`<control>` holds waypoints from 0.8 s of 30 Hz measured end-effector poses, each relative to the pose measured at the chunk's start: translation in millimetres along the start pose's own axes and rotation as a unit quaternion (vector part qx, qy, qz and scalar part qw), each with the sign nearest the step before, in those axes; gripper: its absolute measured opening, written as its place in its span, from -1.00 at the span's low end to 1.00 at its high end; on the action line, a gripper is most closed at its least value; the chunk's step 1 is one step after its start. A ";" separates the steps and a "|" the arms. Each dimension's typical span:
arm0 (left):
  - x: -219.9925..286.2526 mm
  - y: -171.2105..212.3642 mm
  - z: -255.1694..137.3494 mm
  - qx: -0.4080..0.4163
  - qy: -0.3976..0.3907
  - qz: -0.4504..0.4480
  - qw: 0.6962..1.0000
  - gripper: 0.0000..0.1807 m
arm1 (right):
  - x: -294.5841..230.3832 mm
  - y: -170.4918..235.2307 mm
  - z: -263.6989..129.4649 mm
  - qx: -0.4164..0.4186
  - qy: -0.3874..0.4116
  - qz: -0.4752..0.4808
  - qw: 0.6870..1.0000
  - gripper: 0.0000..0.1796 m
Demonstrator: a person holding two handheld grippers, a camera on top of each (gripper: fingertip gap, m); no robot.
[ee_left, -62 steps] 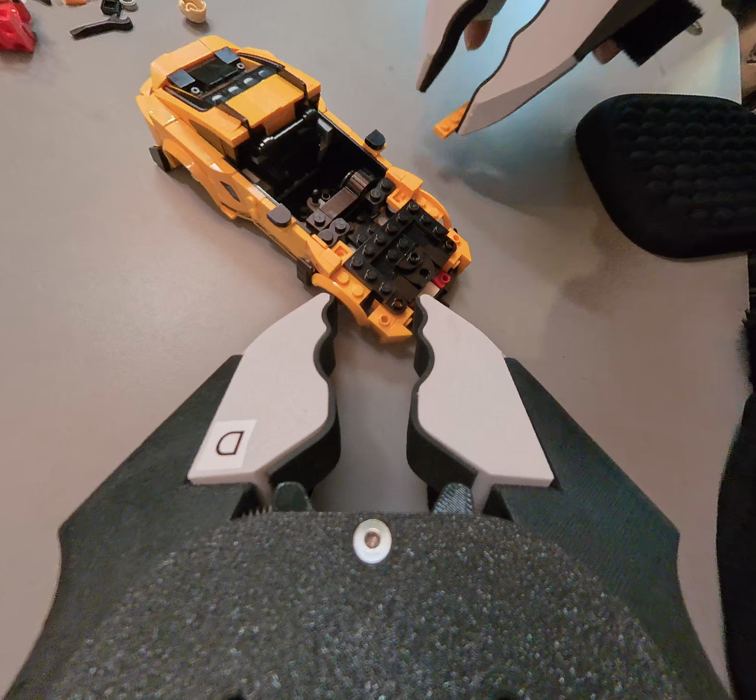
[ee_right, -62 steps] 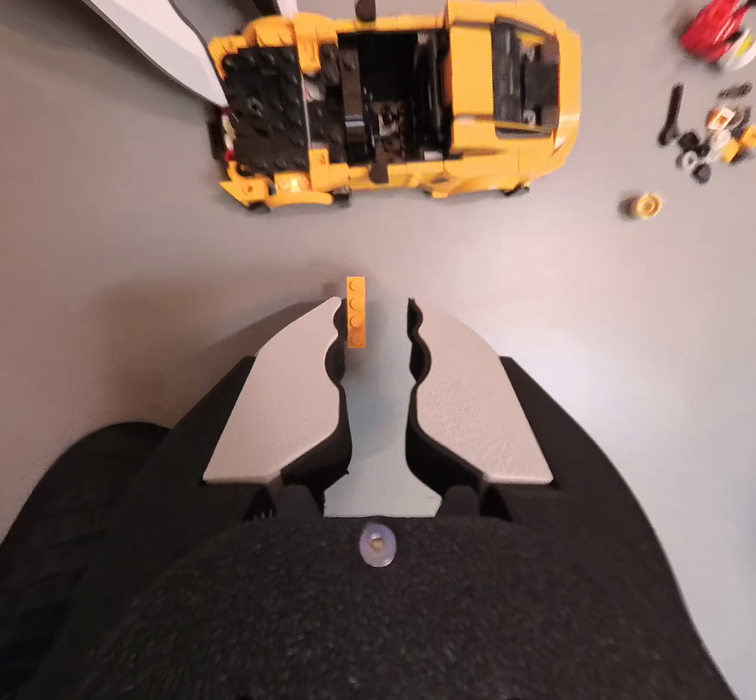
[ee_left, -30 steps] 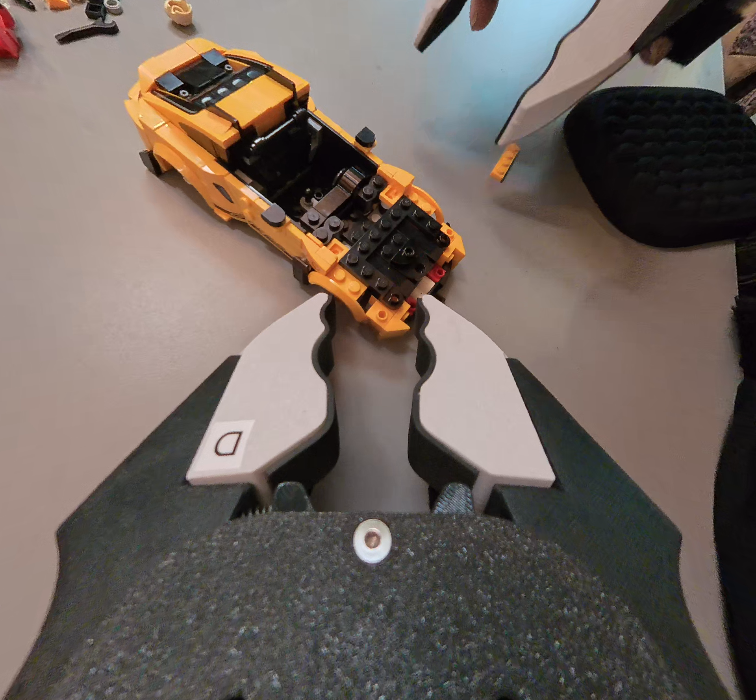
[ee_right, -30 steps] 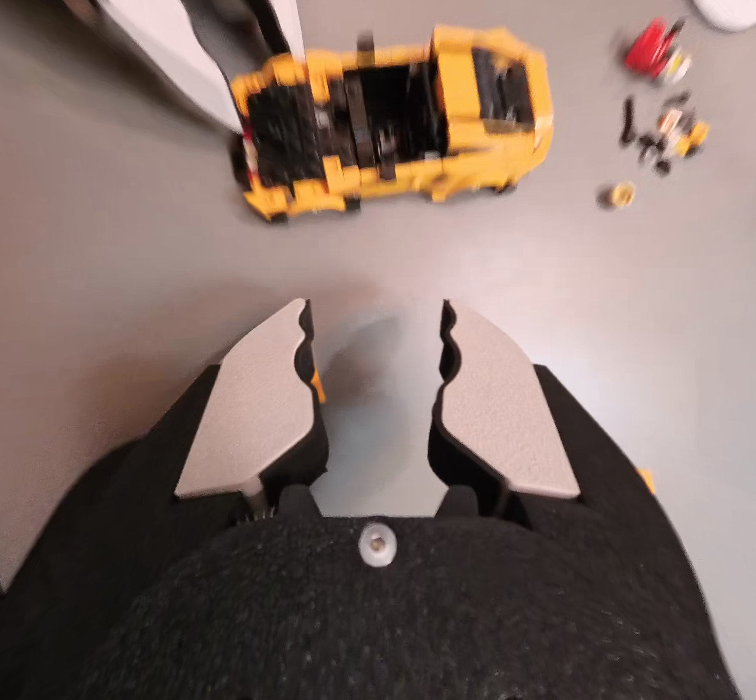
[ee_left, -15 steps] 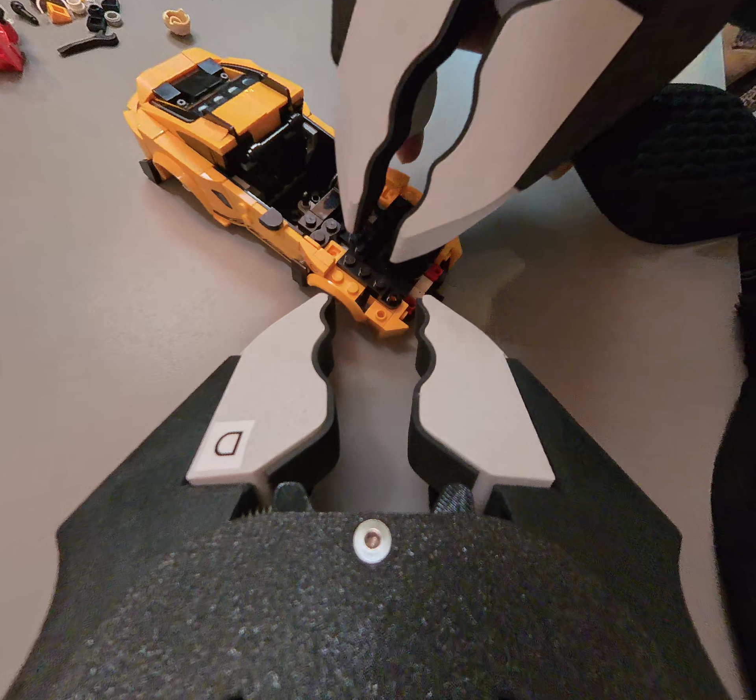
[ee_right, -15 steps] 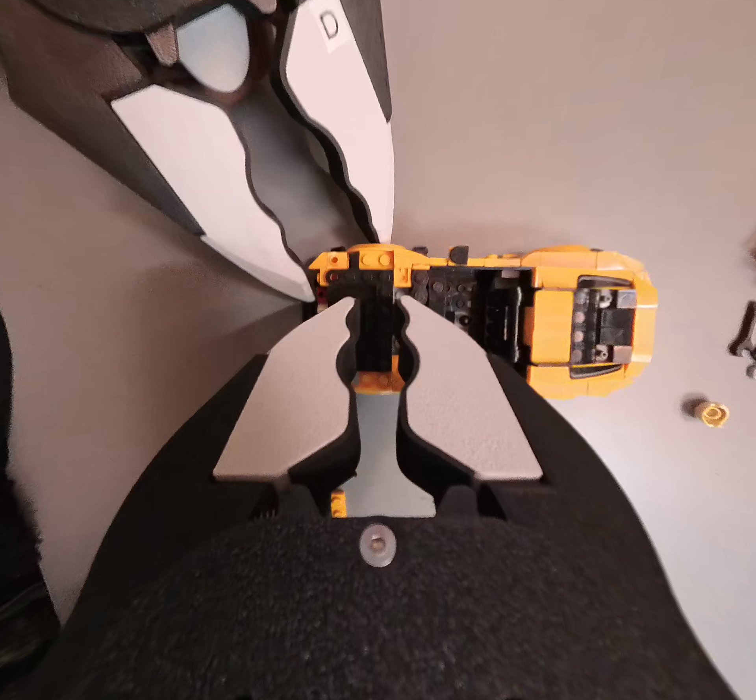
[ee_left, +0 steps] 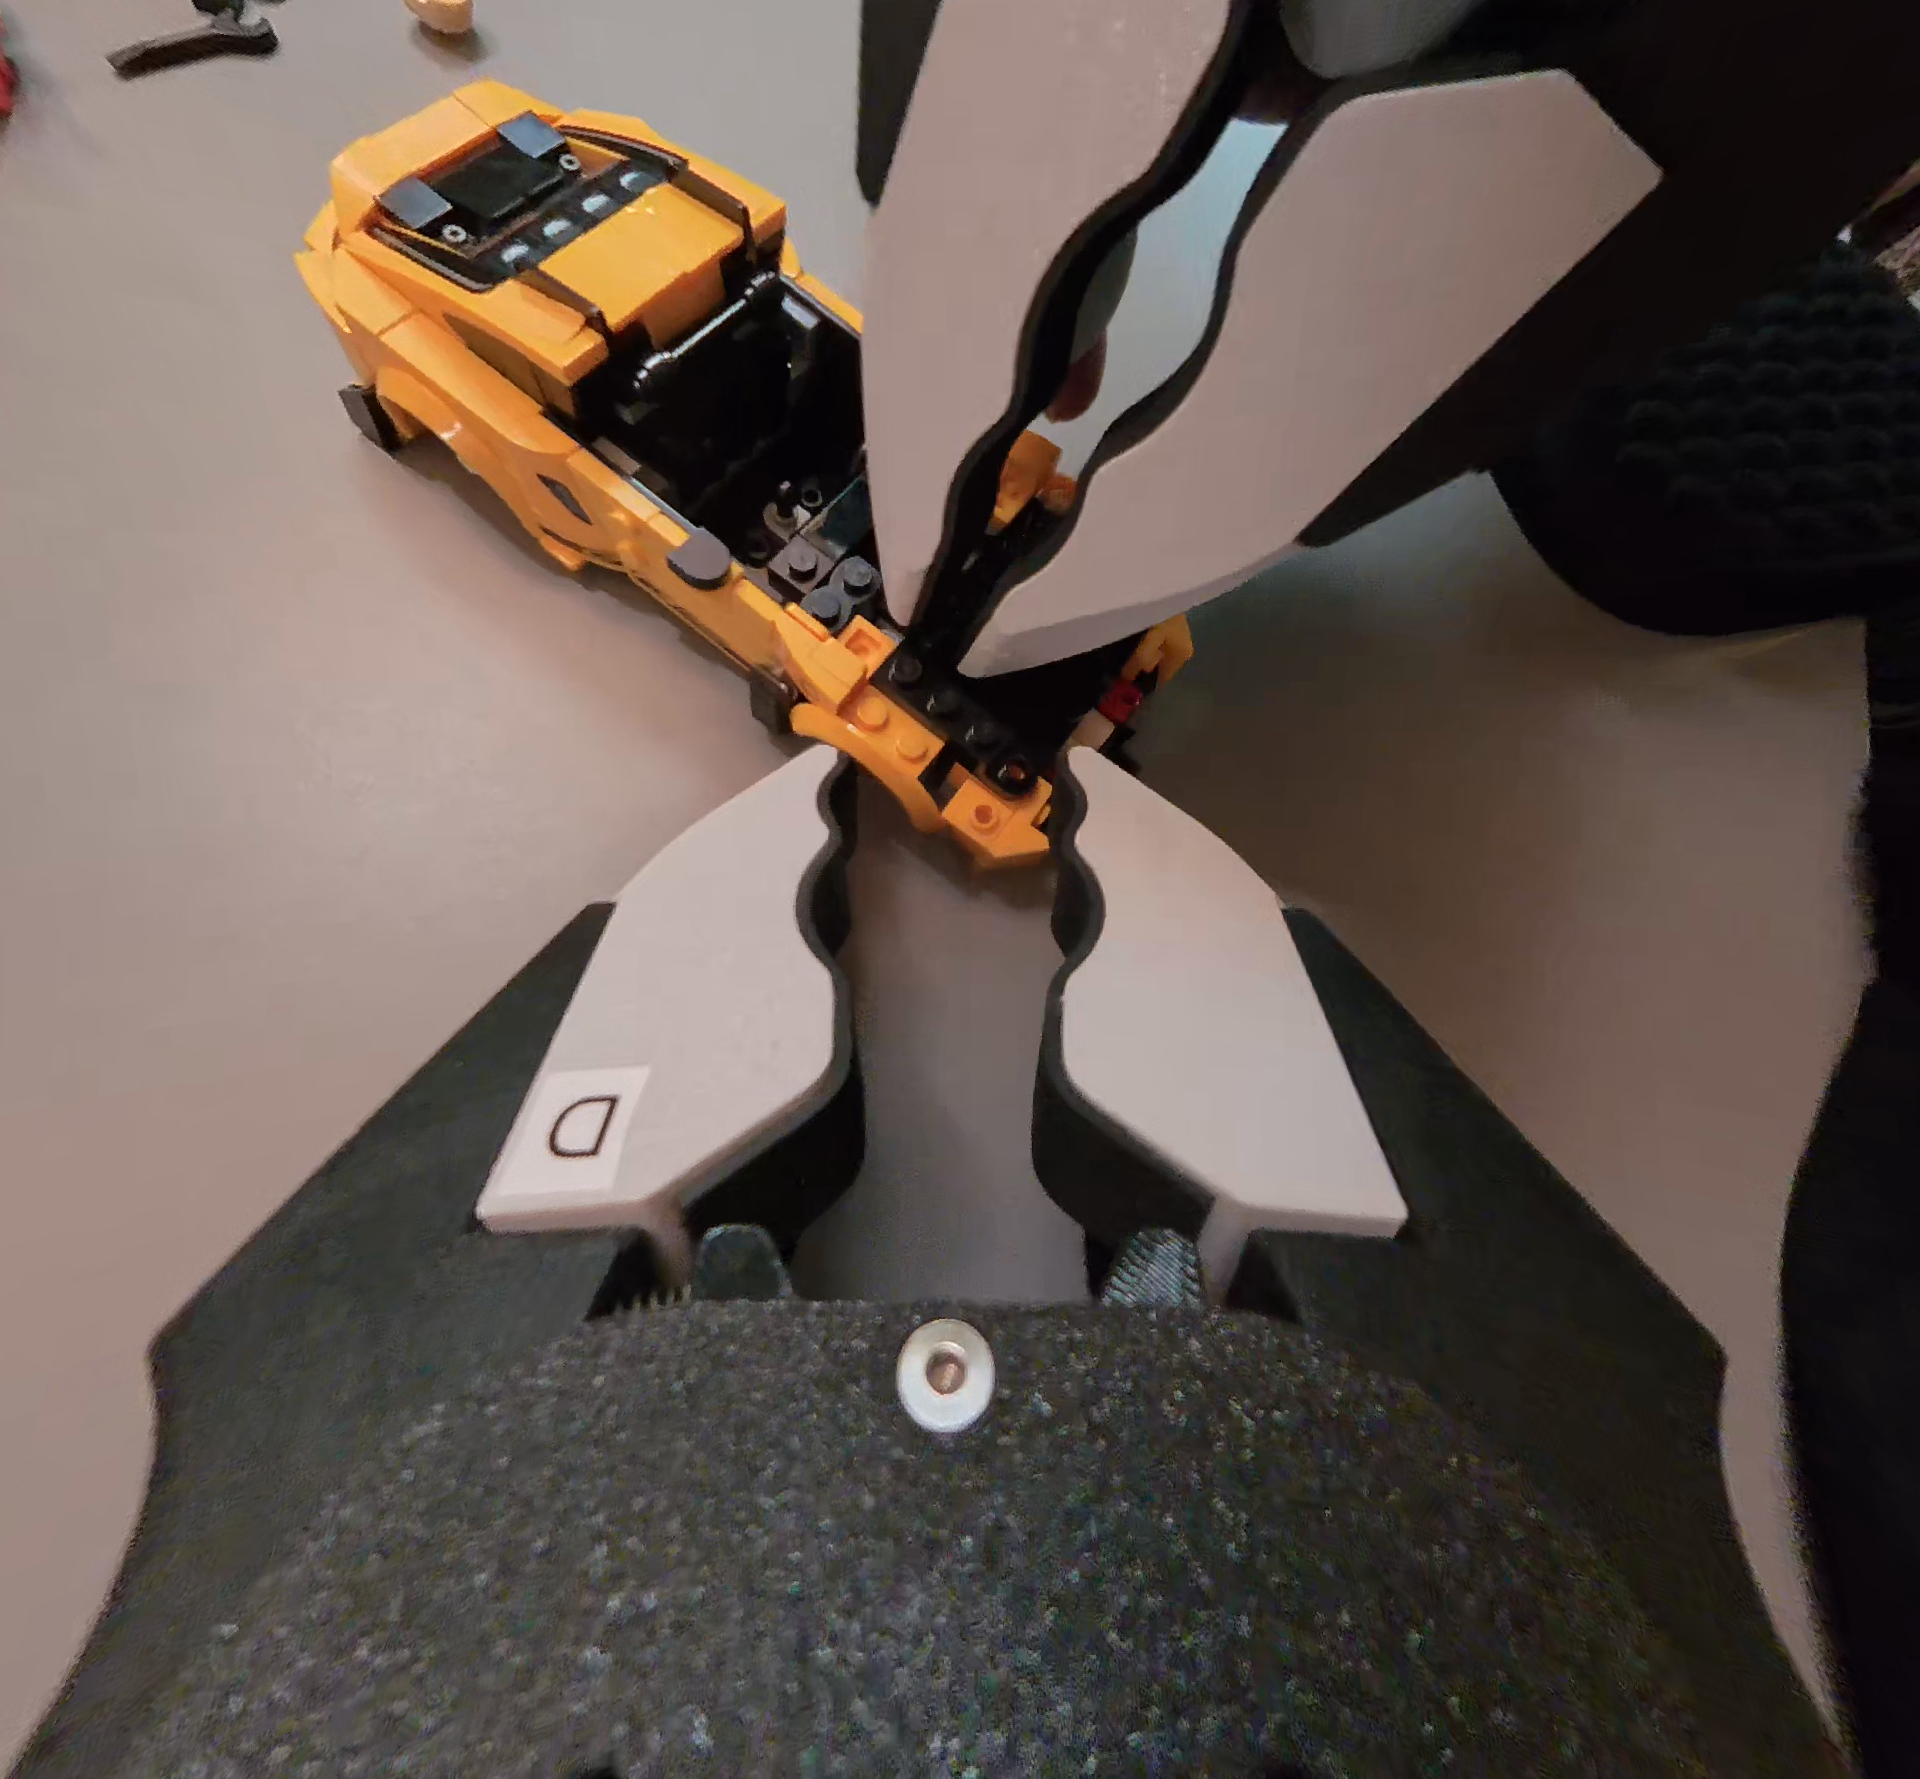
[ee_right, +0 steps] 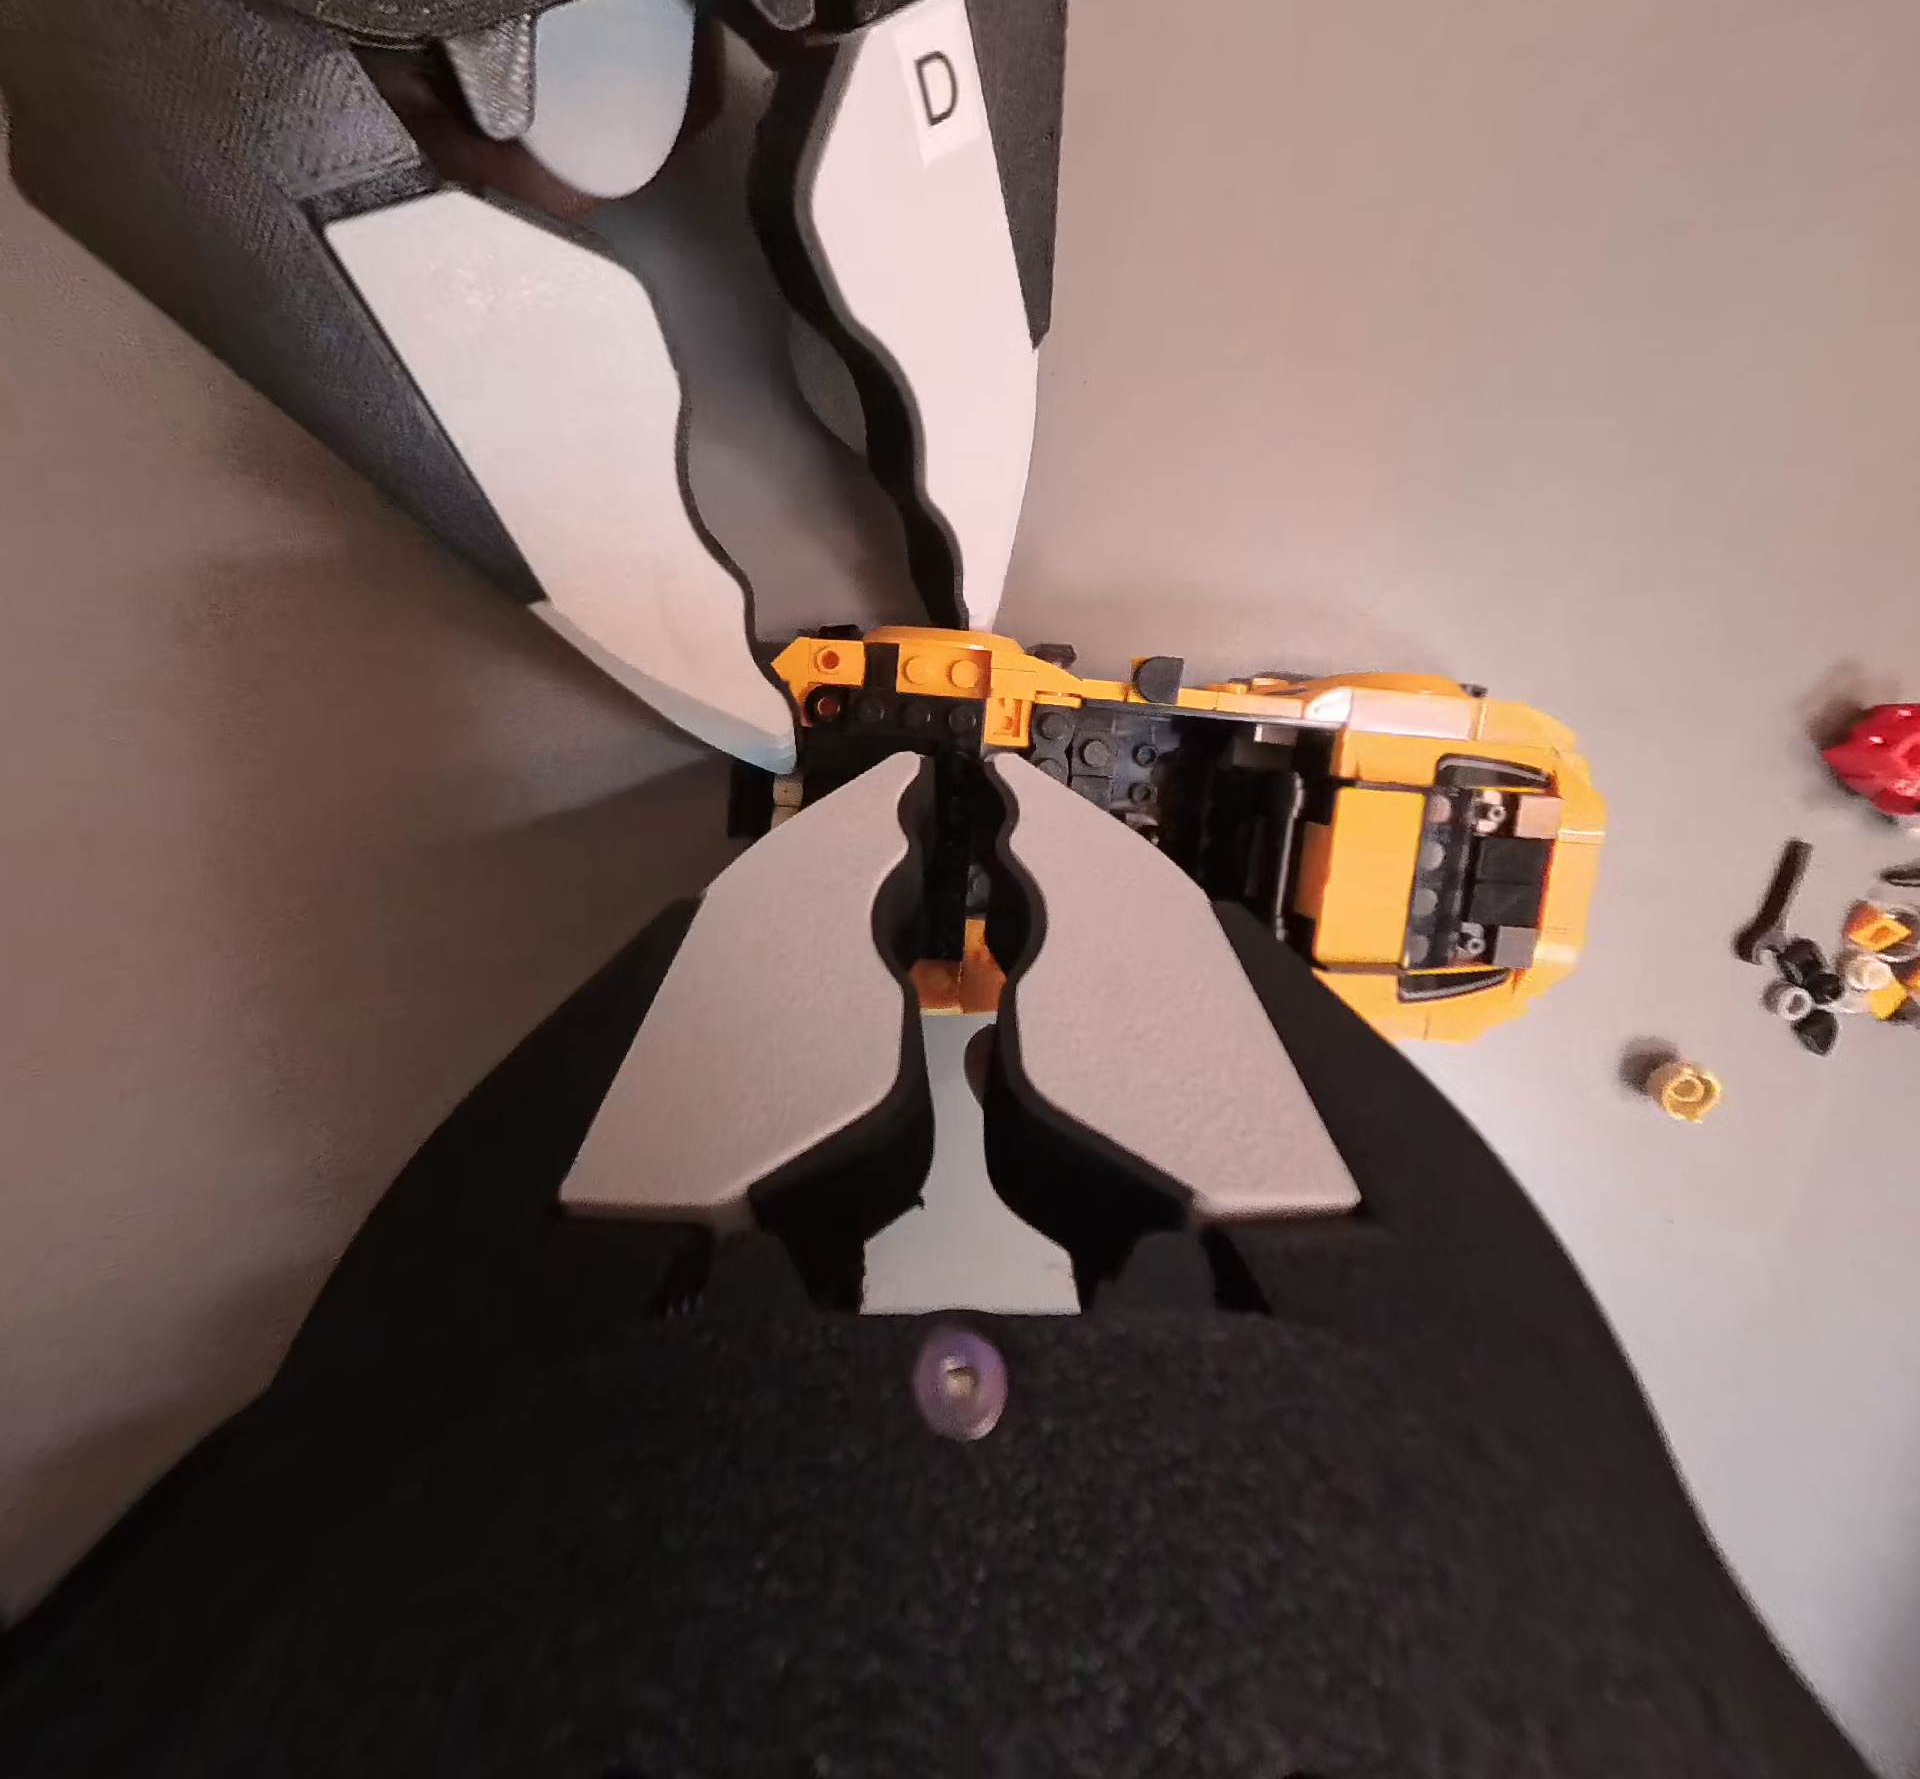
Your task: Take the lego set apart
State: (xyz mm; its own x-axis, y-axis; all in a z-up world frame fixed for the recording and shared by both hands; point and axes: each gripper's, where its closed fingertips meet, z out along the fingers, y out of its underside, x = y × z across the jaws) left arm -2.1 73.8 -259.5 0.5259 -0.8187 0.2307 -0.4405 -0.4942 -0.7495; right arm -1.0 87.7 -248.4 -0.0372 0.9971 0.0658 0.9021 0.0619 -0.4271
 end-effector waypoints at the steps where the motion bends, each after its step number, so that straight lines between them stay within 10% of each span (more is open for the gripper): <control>1: 0.1 0.1 0.1 -0.001 0.000 0.001 1.000 -0.62 | 0.2 0.1 0.1 0.009 0.004 0.002 1.000 -0.93; 24: 2.5 1.2 0.2 -0.018 0.007 -0.012 1.000 -0.70 | -10.7 -18.9 -27.7 0.163 0.057 -0.013 0.985 -1.00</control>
State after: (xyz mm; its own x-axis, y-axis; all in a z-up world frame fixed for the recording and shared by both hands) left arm -1.2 71.1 -259.9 0.5259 -0.8109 0.2567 -0.4543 -0.5230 -0.7212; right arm -5.7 74.6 -216.1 0.0068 0.9848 0.1734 0.7141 0.1166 -0.6903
